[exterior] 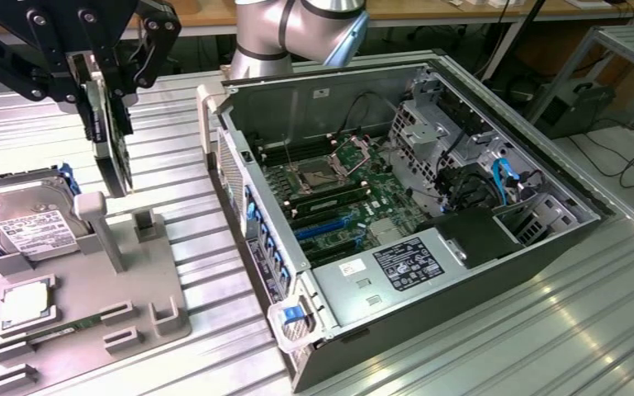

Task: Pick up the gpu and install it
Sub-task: 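Pick up the gpu and move the gpu toward the slot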

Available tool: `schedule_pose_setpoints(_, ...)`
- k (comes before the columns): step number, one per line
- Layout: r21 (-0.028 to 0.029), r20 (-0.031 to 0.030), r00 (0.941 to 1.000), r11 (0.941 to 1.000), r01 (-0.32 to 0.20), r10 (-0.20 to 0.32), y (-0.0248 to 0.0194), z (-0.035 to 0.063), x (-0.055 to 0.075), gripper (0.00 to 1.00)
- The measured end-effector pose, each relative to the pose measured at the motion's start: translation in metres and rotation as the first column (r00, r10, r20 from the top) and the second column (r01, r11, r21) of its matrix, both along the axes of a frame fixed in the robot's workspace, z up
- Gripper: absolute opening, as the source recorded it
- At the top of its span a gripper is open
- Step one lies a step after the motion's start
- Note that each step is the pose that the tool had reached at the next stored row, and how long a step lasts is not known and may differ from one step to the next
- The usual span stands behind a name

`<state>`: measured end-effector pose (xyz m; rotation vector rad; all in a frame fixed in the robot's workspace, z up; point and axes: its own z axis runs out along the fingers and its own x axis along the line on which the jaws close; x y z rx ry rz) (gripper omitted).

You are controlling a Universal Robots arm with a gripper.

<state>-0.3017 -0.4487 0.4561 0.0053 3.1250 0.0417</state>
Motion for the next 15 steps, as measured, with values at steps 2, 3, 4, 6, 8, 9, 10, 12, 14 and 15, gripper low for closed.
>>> schedule_pose_setpoints(2, 0.0, 0.0, 1.0, 1.0, 0.0, 0.0, 0.0, 0.0, 0.0011, 0.27)
schedule_pose_setpoints(3, 0.0, 0.0, 1.0, 1.0, 0.0, 0.0, 0.0, 0.0, 0.0016, 0.27)
schedule_pose_setpoints(4, 0.0, 0.0, 1.0, 1.0, 0.0, 0.0, 0.0, 0.0, 0.0022, 0.27)
schedule_pose_setpoints(6, 0.0, 0.0, 1.0, 1.0, 0.0, 0.0, 0.0, 0.0, 0.0031, 0.27)
schedule_pose_setpoints(8, -0.0001, -0.0001, 1.0, 1.0, 0.0, 0.0, 0.0, 0.0, 0.005, 0.27)
schedule_pose_setpoints(9, 0.0, -0.0001, 1.0, 1.0, 0.0, 0.0, 0.0, 0.0, 0.0059, 0.27)
schedule_pose_setpoints(10, 0.0, 0.0, 1.0, 1.0, 0.0, 0.0, 0.0, 0.0, 0.0068, 0.27)
schedule_pose_setpoints(12, 0.0, 0.0, 1.0, 1.0, 0.0, 0.0, 0.0, 0.0, 0.0082, 0.27)
schedule_pose_setpoints(14, 0.0, 0.0, 1.0, 1.0, 0.0, 0.0, 0.0, 0.0, 0.0093, 0.27)
schedule_pose_setpoints(15, 0.0, -0.0001, 1.0, 1.0, 0.0, 0.0, 0.0, 0.0, 0.0099, 0.27)
